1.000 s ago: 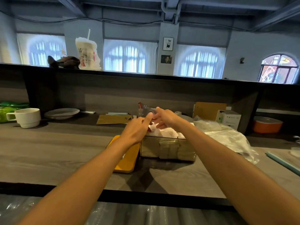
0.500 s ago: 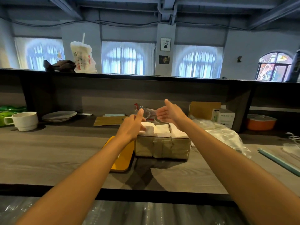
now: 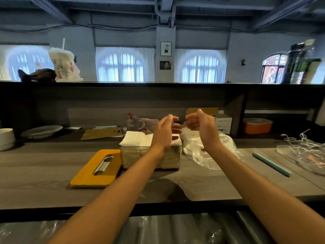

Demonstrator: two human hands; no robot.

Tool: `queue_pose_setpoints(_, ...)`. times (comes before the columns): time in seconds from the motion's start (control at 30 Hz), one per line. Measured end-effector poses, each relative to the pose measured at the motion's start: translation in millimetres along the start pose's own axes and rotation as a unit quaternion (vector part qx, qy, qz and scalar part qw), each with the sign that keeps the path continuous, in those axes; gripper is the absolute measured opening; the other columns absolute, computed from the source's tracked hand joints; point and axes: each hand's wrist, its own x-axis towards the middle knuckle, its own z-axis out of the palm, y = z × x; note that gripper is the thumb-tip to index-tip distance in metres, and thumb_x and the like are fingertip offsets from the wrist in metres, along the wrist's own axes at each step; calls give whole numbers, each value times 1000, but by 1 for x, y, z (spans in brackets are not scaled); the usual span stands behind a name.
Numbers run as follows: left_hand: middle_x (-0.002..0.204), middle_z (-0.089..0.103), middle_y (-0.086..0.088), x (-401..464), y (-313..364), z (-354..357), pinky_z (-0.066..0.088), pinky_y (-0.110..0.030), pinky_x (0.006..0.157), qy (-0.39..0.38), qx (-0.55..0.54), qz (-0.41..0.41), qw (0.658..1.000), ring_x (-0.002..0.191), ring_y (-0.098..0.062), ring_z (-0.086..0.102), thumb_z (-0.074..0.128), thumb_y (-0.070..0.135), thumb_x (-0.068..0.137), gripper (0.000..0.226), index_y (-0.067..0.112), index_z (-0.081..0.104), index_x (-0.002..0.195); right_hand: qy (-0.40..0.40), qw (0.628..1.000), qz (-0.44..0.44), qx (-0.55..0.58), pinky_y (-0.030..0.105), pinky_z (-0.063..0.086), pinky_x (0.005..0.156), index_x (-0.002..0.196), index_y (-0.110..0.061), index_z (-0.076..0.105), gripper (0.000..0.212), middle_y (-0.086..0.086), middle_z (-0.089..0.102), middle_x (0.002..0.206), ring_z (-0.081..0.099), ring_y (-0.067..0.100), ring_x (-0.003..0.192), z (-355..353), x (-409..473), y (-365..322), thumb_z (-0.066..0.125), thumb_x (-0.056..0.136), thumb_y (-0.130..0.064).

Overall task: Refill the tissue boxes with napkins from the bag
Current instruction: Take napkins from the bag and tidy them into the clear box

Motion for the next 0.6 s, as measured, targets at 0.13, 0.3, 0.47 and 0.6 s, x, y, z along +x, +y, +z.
queue_pose_setpoints(0.13, 98, 69, -6, -7, -20, 52, 56, -31, 78, -46, 32, -3, 998, 87, -19, 67, 41, 24, 105, 24, 15, 62, 113, 55, 998, 9, -22, 31, 51, 69, 74, -8, 70, 53, 9, 69, 71, 65, 18, 69, -60, -7, 31, 33, 107, -28)
queue_pose_setpoints(0.3, 97, 68, 0, -8, -47, 106, 56, -30, 82, -94, 122, 48, 987, 91, -14, 66, 45, 20, 103, 22, 16, 66, 112, -20, 974, 149, -167, 36, 49, 86, 83, -8, 75, 69, 7, 73, 86, 67, 21, 86, -120, -4, 74, 22, 106, -46)
queue_pose_setpoints(0.47, 106, 68, -12, 7, -82, 139, 49, -40, 88, -154, 249, -32, 956, 94, -26, 61, 40, 32, 105, 38, 8, 70, 106, -126, 927, 220, -276, 31, 36, 86, 98, -12, 74, 65, 7, 68, 102, 59, 14, 91, -140, -4, 103, 22, 105, -50)
queue_pose_setpoints(0.6, 117, 65, -18, 26, -106, 143, 44, -38, 94, -153, 329, -29, 931, 109, -33, 59, 32, 37, 107, 49, 2, 63, 118, -136, 920, 225, -289, 32, 36, 92, 108, -16, 72, 59, 8, 66, 118, 57, 18, 103, -139, 2, 117, 26, 103, -53)
